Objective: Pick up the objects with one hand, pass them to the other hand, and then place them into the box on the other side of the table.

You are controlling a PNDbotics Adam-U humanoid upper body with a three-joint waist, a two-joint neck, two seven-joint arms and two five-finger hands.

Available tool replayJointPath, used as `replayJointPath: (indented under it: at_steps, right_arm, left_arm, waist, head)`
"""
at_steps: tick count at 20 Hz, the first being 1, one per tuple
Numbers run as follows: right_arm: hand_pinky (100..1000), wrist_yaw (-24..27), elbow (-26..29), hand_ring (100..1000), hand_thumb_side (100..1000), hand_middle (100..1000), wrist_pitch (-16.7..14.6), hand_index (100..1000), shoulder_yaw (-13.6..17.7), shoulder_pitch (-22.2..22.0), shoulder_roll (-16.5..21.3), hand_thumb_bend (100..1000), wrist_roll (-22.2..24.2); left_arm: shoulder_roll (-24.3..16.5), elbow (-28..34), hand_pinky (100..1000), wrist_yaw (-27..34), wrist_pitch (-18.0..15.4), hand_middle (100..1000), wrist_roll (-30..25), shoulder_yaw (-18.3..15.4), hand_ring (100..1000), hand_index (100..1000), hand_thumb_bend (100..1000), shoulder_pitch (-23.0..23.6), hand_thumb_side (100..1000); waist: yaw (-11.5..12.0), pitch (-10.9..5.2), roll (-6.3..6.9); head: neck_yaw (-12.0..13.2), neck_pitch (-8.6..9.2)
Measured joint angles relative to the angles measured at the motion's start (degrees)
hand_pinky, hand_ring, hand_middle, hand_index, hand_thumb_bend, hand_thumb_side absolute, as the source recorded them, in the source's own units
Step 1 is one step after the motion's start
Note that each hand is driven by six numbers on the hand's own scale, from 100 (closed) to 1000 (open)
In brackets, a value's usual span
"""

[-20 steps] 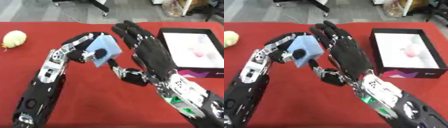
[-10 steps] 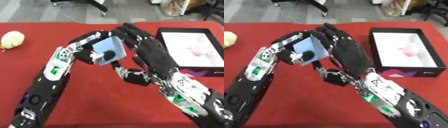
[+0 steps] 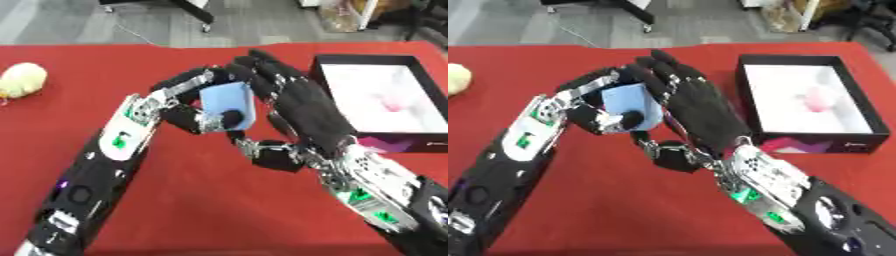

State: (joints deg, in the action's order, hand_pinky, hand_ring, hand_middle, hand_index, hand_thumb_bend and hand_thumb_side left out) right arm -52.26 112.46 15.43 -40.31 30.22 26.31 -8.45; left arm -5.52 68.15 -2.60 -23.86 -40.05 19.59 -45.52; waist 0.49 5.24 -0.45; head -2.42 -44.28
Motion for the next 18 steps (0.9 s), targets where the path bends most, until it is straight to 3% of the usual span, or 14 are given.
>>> replayJointPath:
  at_steps: [3,5,12,18]
  right_arm:
    - [761,1.1,0.0,951,100,856,0.2,871,-0.7,0.0,0.0,107,-1.1]
    - [724,1.8,0.0,933,100,825,0.7,818,-0.9,-0.5,0.0,100,-2.5]
    - [648,3.7,0.0,872,100,752,3.6,426,-2.2,-1.5,0.4,100,-9.5]
    - [577,4.2,-0.1,822,100,686,5.3,332,-2.8,-1.7,0.5,100,-13.4]
  left_arm:
    - [0.1,-0.7,690,-0.7,-0.6,456,0.6,0.5,483,669,100,-0.5,464]
    - [0.1,-1.1,690,-0.8,-0.8,459,0.8,0.9,487,672,100,-0.8,468]
    - [0.6,-2.3,692,-0.9,-1.2,465,1.2,1.5,493,677,100,-1.8,468]
    - [1.0,-2.4,694,-0.9,-1.3,473,1.3,1.5,500,686,100,-2.1,469]
  waist:
    - [0.0,0.0,0.0]
    - [0.0,0.0,-0.02]
    - [0.0,0.0,-0.04]
    - [0.0,0.0,-0.06]
  head:
    - [-0.1,0.0]
    - [-0.2,0.0]
    - [-0.2,0.0]
    - [-0.5,0.0]
